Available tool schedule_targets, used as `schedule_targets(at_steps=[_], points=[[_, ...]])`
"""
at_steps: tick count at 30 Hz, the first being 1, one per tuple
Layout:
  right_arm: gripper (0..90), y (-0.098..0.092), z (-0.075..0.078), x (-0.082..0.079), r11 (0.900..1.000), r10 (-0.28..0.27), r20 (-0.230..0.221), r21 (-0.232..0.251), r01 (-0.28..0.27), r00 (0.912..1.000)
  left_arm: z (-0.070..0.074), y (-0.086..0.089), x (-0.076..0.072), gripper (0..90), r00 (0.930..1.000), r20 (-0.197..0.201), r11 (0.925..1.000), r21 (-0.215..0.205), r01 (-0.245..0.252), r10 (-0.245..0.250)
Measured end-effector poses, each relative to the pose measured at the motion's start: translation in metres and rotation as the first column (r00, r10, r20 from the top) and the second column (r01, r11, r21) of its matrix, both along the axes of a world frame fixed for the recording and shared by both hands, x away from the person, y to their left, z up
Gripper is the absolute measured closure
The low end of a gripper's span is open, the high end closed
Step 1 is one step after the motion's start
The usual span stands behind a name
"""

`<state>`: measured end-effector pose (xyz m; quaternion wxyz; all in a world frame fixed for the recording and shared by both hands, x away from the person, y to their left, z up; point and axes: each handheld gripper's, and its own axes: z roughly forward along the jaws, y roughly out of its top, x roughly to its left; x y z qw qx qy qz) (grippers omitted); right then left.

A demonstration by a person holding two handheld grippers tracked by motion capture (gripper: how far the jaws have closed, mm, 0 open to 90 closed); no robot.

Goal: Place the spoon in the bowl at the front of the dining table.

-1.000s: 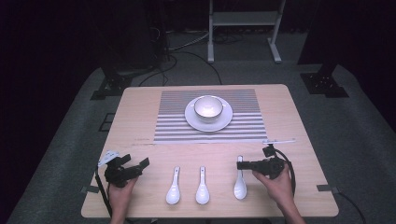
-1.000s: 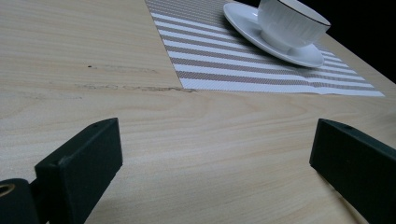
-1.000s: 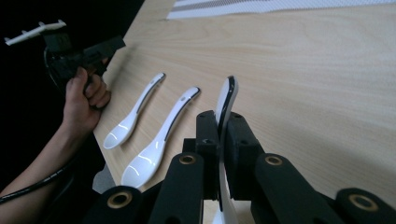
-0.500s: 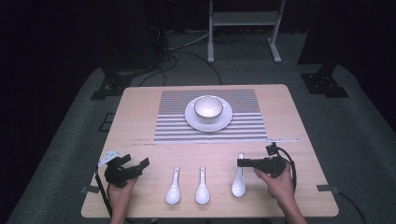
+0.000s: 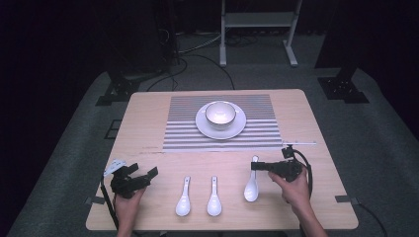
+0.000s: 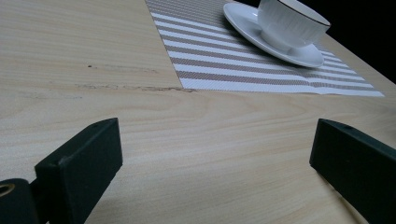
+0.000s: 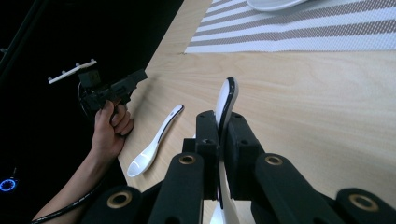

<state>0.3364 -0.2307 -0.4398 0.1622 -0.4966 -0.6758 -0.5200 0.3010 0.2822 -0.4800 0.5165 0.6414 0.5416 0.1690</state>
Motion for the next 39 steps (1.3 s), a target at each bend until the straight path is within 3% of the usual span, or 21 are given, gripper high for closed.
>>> schedule_targets(at_steps=[9, 17, 39], points=[[84.5, 0.006, 0.007, 0.015, 1.0, 0.002, -0.006, -0.005, -0.002, 1.0, 0.0, 0.0, 0.0, 1.0, 1.0, 0.0, 1.0, 0.0, 0.0, 0.0], [84.4, 0.013, 0.02, 0.036, 1.0, -0.004, 0.016, -0.024, 0.005, 0.9999, 0.0, 0.0, 0.0, 1.1, 1.0, 0.0, 1.0, -0.004, 0.001, -0.001], [84.3, 0.03, 0.03, 0.07, 0.999, -0.047, 0.038, 0.015, 0.047, 0.9982, 0.0, 0.001, 0.0, 1.1, 1.0, 0.001, 1.0, -0.007, 0.002, -0.002]])
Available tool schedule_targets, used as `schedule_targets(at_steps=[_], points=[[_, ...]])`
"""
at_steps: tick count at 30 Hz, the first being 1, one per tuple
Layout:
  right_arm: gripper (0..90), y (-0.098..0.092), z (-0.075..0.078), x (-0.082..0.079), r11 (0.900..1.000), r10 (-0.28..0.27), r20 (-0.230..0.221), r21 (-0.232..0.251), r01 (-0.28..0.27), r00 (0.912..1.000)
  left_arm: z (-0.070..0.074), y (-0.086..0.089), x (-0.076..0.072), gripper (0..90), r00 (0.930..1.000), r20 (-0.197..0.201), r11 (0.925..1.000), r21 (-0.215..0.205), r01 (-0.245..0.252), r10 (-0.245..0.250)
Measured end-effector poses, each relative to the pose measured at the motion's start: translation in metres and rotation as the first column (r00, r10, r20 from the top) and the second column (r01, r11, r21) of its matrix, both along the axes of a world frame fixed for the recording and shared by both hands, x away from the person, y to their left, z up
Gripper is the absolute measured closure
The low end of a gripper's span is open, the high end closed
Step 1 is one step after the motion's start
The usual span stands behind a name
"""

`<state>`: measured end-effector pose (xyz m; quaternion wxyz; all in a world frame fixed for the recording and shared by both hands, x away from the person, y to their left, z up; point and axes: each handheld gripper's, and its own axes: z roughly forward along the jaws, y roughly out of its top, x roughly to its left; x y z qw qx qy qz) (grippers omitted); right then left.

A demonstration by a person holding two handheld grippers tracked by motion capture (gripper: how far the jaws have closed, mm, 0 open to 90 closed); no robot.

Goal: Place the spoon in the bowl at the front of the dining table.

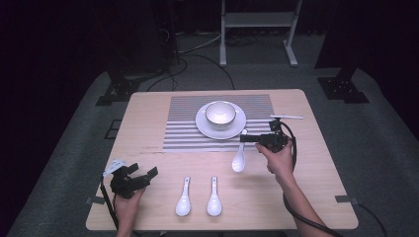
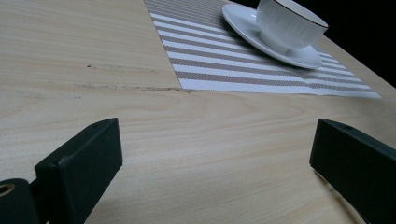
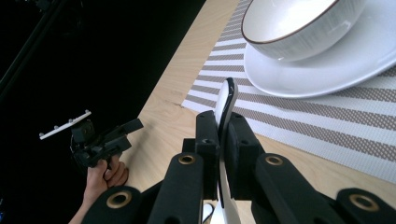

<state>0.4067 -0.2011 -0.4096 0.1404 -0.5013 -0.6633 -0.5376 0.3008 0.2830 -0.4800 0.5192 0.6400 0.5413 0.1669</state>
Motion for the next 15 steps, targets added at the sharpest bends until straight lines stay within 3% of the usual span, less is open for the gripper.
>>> schedule_targets(at_steps=[15], points=[[84.3, 0.008, 0.0, 0.021, 1.0, -0.013, -0.009, 0.009, 0.013, 0.9999, 0.0, 0.0, 0.0, 1.1, 1.0, -0.001, 1.0, -0.001, 0.0, 0.0]])
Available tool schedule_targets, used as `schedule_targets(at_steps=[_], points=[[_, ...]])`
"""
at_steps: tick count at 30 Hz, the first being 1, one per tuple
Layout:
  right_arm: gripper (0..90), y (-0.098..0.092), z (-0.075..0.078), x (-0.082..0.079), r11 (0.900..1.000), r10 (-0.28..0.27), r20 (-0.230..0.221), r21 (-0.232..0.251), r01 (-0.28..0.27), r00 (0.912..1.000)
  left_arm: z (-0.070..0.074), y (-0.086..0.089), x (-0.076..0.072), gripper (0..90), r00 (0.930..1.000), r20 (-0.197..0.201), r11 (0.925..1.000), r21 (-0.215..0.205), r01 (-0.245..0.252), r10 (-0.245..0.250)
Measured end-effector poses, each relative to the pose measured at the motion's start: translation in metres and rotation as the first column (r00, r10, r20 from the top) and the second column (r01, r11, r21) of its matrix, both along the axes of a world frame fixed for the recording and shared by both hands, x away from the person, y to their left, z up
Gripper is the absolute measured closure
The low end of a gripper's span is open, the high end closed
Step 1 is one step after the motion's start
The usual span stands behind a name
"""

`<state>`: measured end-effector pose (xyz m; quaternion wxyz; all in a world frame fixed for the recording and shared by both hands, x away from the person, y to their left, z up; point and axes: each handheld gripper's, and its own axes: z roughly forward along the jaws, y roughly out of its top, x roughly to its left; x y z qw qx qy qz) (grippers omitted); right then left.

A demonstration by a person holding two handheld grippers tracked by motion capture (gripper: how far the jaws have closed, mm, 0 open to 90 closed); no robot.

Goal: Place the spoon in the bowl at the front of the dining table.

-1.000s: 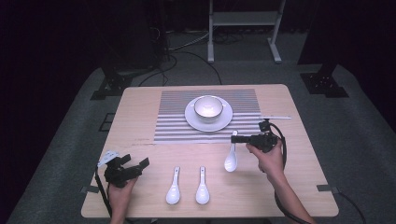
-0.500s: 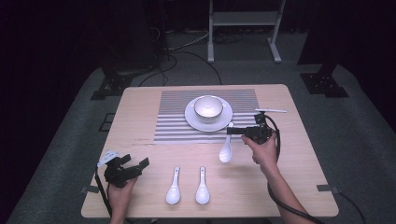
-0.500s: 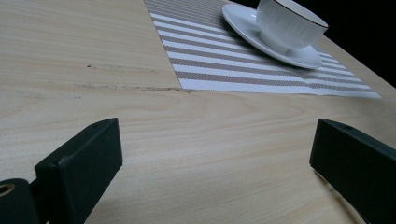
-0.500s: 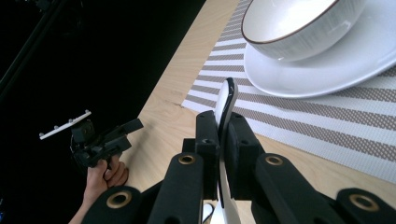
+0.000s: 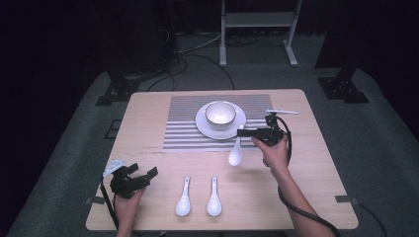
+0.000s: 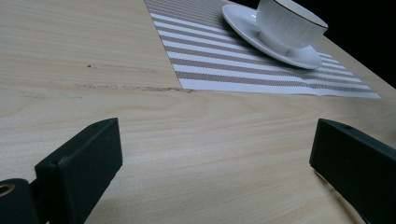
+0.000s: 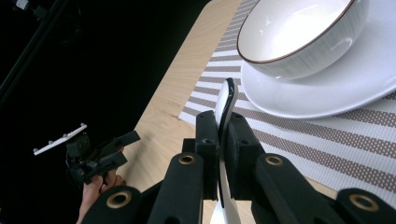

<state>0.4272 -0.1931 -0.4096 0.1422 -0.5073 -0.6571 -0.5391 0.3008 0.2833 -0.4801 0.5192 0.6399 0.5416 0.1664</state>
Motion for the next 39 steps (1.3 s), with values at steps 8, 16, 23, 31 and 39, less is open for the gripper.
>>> schedule_targets(at_steps=[8, 16, 23, 31, 39], points=[[84.3, 0.006, 0.002, 0.01, 1.0, -0.005, -0.003, -0.003, 0.005, 1.0, 0.0, 0.0, 0.0, 1.0, 1.0, 0.002, 1.0, -0.003, 0.001, -0.001], [84.2, 0.012, 0.009, 0.023, 1.0, -0.013, 0.015, -0.027, 0.014, 0.9998, 0.0, 0.001, 0.0, 1.1, 1.0, 0.003, 1.0, -0.006, -0.002, 0.002], [84.2, 0.017, 0.014, 0.034, 0.999, -0.023, 0.018, -0.037, 0.024, 0.9996, 0.0, 0.001, 0.0, 1.0, 1.0, 0.003, 1.0, -0.006, -0.003, 0.003], [84.1, 0.022, 0.015, 0.049, 0.999, -0.033, 0.01, -0.027, 0.033, 0.9994, 0.0, 0.001, 0.0, 1.1, 1.0, 0.004, 1.0, -0.008, -0.003, 0.003], [84.1, 0.02, 0.012, 0.062, 0.997, -0.066, -0.009, -0.038, 0.065, 0.9978, 0.0, 0.001, 0.0, 1.0, 1.0, 0.004, 0.9999, -0.01, -0.001, 0.001]])
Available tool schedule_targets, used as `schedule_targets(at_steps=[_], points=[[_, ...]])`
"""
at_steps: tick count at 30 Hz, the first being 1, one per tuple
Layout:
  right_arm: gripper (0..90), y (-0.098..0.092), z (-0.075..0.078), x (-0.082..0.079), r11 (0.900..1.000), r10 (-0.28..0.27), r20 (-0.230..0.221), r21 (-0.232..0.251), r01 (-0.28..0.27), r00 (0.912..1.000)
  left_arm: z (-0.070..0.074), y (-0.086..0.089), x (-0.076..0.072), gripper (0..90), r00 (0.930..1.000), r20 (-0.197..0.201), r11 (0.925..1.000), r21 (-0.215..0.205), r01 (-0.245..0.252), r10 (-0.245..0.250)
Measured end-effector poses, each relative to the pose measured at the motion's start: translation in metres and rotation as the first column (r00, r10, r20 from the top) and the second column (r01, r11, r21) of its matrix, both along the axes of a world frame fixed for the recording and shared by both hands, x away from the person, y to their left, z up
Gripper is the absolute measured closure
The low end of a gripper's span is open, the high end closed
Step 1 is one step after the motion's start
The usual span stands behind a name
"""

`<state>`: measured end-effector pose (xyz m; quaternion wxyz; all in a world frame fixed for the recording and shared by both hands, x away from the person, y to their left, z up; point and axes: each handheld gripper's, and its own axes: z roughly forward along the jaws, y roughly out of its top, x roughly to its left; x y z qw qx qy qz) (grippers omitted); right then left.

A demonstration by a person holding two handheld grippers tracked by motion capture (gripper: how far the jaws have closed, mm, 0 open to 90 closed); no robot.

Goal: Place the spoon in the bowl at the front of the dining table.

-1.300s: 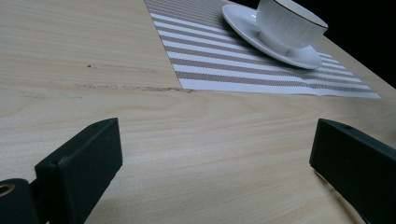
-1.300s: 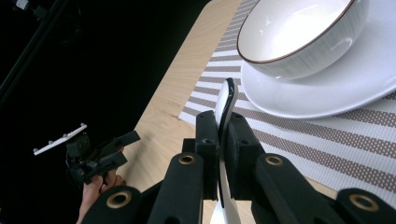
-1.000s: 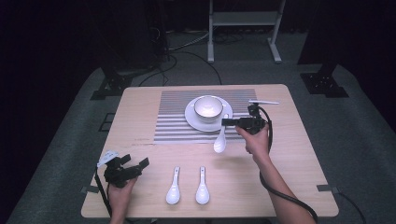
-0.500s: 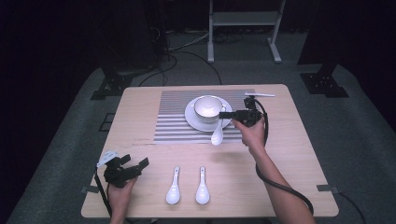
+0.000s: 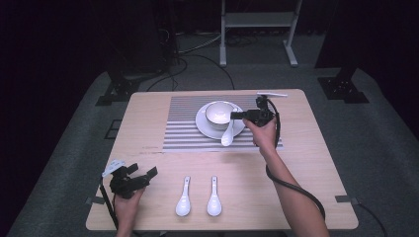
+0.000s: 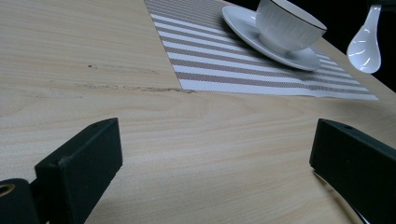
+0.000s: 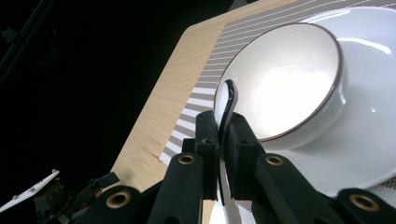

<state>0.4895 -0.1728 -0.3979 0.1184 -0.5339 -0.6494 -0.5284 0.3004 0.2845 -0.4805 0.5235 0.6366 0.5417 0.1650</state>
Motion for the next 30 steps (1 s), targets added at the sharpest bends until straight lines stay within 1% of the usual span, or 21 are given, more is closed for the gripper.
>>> schedule_targets(at_steps=[13, 15, 17, 23, 29, 30], points=[[84.1, -0.002, -0.003, 0.014, 0.999, -0.031, -0.007, -0.011, 0.031, 0.9995, 0.0, 0.0, 0.0, 1.0, 1.0, 0.001, 1.0, -0.006, 0.0, 0.0], [84.1, -0.001, -0.002, 0.017, 0.999, -0.038, -0.008, -0.007, 0.038, 0.9992, 0.0, 0.0, 0.0, 1.1, 1.0, 0.0, 1.0, -0.007, 0.001, -0.001], [84.1, 0.0, -0.001, 0.021, 0.999, -0.051, -0.019, 0.0, 0.051, 0.9985, 0.0, 0.0, 0.0, 1.1, 1.0, 0.001, 1.0, -0.006, 0.002, -0.002], [84.1, 0.001, 0.004, 0.029, 0.998, -0.067, -0.014, 0.007, 0.067, 0.9976, 0.0, 0.001, 0.0, 1.0, 1.0, -0.001, 1.0, -0.008, 0.004, -0.004], [84.1, 0.001, 0.01, 0.038, 0.994, -0.1, -0.014, 0.045, 0.1, 0.9949, 0.0, 0.001, 0.0, 1.1, 1.0, -0.001, 1.0, -0.008, 0.006, -0.006], [84.1, 0.001, 0.01, 0.038, 0.994, -0.1, -0.014, 0.045, 0.1, 0.9949, 0.0, 0.001, 0.0, 1.1, 1.0, -0.001, 1.0, -0.008, 0.006, -0.006]])
